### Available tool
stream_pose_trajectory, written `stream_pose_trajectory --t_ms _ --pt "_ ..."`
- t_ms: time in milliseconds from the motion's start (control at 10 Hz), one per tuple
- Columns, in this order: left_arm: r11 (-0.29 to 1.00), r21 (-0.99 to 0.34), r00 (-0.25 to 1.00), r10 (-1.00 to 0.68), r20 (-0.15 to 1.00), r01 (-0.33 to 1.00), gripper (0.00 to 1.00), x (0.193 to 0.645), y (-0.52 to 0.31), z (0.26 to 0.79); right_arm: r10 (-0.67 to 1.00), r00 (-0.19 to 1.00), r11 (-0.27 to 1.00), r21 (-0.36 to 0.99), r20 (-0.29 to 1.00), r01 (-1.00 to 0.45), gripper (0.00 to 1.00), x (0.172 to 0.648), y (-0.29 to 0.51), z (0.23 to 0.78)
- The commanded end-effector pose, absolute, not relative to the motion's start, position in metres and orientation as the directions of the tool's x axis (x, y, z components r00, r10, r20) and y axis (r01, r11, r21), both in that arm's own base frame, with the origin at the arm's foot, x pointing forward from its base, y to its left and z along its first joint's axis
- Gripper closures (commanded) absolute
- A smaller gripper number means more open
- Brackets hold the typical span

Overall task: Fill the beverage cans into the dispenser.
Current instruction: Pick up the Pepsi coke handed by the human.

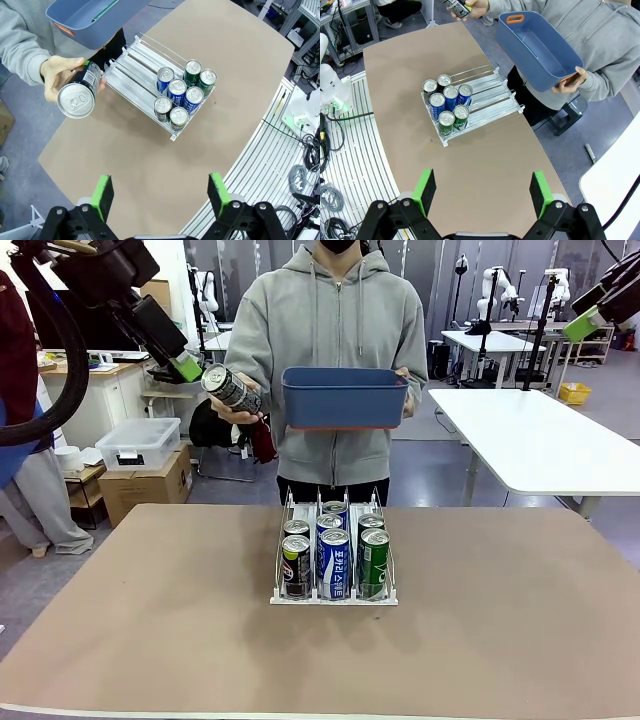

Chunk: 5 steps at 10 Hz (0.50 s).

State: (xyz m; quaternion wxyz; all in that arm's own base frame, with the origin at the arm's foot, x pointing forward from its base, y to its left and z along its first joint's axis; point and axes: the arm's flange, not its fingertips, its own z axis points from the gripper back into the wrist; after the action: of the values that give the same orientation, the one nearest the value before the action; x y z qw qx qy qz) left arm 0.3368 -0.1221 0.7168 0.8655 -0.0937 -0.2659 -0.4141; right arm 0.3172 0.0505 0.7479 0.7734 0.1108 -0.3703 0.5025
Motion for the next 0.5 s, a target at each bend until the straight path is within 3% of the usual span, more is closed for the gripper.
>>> stream_pose_trajectory --t_ms 0,400 --pt "0.622 0.079 0.502 -0.693 0.518 0.779 0.00 0.338 -0.126 0.715 0.698 0.216 0.465 -0.203 0.682 -0.862 0.00 0.318 0.051 0.747" --pt "0.648 0.097 0.491 -0.659 0.570 0.756 0.00 0.369 -0.144 0.694 0.698 0.216 0.465 -0.203 0.682 -0.862 0.00 0.318 0.051 0.747"
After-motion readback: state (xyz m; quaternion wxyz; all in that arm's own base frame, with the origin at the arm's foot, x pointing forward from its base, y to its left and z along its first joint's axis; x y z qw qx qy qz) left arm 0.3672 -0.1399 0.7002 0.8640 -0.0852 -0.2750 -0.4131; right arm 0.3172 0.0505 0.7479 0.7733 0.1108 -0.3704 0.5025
